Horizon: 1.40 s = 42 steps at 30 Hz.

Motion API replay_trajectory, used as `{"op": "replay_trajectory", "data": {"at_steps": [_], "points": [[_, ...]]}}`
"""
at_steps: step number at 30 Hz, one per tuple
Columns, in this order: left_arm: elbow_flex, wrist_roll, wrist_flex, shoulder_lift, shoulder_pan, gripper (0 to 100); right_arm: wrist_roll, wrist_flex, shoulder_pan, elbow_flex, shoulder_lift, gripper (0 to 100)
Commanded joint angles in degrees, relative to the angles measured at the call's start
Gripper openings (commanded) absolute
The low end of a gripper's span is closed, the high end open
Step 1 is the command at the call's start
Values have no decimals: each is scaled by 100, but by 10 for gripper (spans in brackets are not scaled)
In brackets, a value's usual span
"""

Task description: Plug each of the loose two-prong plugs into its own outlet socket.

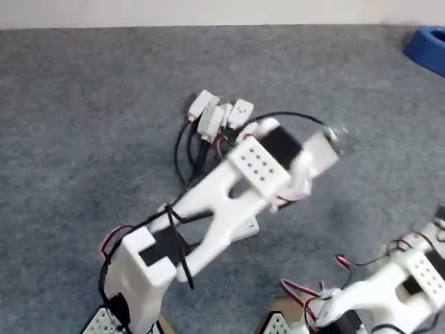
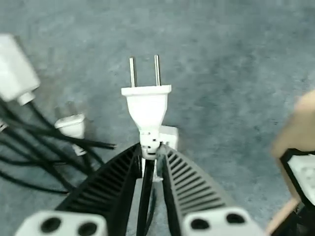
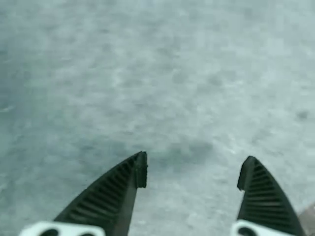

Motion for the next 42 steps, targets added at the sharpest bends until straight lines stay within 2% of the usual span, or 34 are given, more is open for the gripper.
{"op": "replay_trajectory", "data": {"at_steps": [1, 6, 13, 20, 26, 28, 31, 36, 39, 42], "points": [[-4, 35, 79, -382, 374, 5, 211, -321, 787, -171, -119, 296], [-4, 18, 79, -382, 664, 8, 457, -444, 1341, -207, -154, 296], [-268, 0, 79, -374, 875, 17, 448, -444, 1147, -163, -145, 296], [-207, 9, 88, -365, 356, 226, 448, -409, 743, -154, -101, 296], [-48, 0, 88, -374, 84, 234, 448, -435, 321, 198, -154, 296], [-57, 18, 88, -391, -259, 232, 448, -418, 13, 259, -154, 296], [-22, 53, 88, -365, -1165, 200, 598, -251, -690, 233, -154, 296], [470, 343, 88, -374, -2712, 182, 826, 1112, -2756, -189, -145, 296], [813, 325, 88, -400, -3363, 182, 571, 2009, -4031, -611, -145, 296], [1086, -35, 88, -409, -3864, 182, 290, 2607, -4848, -971, -154, 296]]}}
